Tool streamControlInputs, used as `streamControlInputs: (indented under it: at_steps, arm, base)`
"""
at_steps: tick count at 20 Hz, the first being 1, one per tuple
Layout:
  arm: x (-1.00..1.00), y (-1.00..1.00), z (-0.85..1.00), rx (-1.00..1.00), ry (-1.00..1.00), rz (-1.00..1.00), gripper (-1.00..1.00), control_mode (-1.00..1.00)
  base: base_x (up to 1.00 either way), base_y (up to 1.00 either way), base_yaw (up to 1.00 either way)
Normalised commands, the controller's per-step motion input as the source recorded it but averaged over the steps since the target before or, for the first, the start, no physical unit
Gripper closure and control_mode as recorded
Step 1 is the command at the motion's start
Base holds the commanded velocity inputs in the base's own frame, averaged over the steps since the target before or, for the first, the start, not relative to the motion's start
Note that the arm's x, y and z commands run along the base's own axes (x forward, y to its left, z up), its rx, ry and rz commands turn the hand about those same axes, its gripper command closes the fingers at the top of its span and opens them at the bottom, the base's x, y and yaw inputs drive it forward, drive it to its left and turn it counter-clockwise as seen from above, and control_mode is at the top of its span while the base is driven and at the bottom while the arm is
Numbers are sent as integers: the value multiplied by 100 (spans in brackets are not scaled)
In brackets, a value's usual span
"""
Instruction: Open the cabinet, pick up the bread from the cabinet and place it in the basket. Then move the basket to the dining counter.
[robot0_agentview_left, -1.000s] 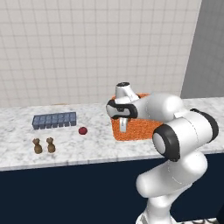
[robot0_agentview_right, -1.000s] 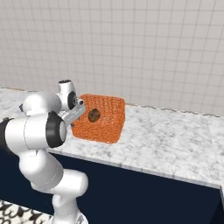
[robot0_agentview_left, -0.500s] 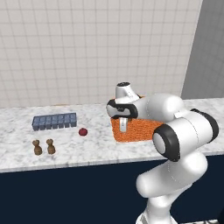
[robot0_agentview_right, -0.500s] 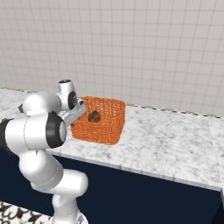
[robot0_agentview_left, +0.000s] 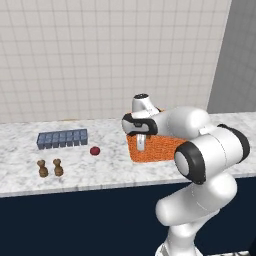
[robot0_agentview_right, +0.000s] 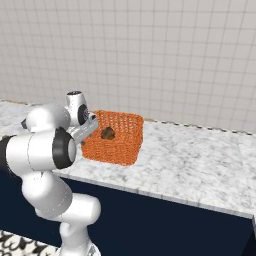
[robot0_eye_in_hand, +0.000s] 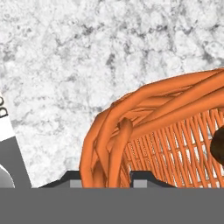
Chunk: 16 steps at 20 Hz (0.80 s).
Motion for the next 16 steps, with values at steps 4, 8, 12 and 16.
streamControlInputs:
  at_steps: [4, 8, 12, 16]
  arm:
    - [0, 0, 0, 0, 0, 0, -100, -100]
    - [0, 0, 0, 0, 0, 0, -100, -100]
    - [-2, 0, 9, 0, 0, 0, -100, -100]
    - [0, 2, 82, 0, 0, 0, -100, -100]
  base:
    - [0, 0, 0]
    - [0, 0, 0]
    - [0, 0, 0]
    - [0, 0, 0]
